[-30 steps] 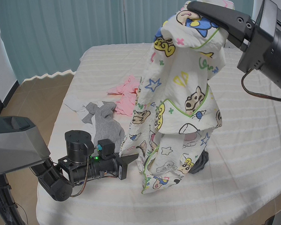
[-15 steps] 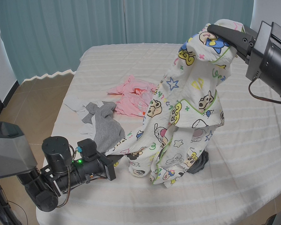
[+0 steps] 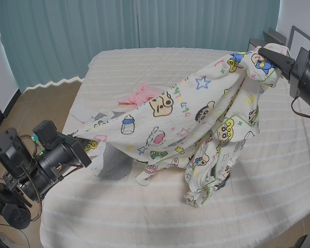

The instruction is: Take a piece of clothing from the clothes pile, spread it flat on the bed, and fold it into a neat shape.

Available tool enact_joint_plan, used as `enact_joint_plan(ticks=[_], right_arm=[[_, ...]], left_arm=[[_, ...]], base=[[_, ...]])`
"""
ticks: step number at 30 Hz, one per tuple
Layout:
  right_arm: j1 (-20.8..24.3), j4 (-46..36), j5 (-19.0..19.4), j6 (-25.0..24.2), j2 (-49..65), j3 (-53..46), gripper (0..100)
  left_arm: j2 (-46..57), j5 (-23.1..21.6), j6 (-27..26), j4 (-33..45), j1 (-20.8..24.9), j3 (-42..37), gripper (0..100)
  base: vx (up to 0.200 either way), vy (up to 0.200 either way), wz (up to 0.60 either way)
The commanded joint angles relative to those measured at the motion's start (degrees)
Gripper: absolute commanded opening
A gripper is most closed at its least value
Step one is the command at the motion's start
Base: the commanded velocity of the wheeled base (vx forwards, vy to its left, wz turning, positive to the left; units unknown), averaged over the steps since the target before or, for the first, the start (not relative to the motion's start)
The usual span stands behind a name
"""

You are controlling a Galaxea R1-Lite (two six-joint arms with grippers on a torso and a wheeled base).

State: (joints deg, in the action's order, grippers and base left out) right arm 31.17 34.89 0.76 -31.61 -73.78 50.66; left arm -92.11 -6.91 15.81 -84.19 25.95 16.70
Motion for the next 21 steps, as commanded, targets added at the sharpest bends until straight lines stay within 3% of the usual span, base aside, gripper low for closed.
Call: enact_joint_plan(ticks=[1, 3, 6, 7, 9, 16, 21], right_arm=[[-2.52, 0.09, 0.21, 0.15, 2.50, 0.40, 0], [-2.52, 0.18, 0.30, 0.23, 2.85, 0.49, 0], [-2.43, 0.35, 0.56, 0.58, 4.17, 0.49, 0], [-2.43, 0.35, 0.56, 0.58, 4.17, 0.49, 0], [-2.52, 0.44, 1.97, 0.58, 5.40, 0.40, 0], [-2.61, 0.44, 4.25, 3.05, 6.37, 2.60, 0], [-2.43, 0.44, 4.43, 4.72, 8.04, 3.30, 0]], left_arm=[[11.25, 1.02, -0.17, 9.13, -3.01, 6.06, 0], [13.27, 1.20, -0.25, 13.08, -3.01, 8.17, 0], [19.08, 3.13, -1.66, 27.15, -2.75, 16.87, 0], [19.08, 3.13, -1.66, 27.15, -2.75, 16.87, 0], [20.57, 5.77, -5.09, 33.65, -2.57, 22.76, 0], [20.66, 9.72, -10.89, 34.44, -1.61, 31.02, 0], [22.24, 11.92, -13.09, 34.18, -0.64, 31.73, 0]], base=[[0.000, 0.000, 0.00], [0.000, 0.000, 0.00], [0.000, 0.000, 0.00], [0.000, 0.000, 0.00], [0.000, 0.000, 0.00], [0.000, 0.000, 0.00], [0.000, 0.000, 0.00]])
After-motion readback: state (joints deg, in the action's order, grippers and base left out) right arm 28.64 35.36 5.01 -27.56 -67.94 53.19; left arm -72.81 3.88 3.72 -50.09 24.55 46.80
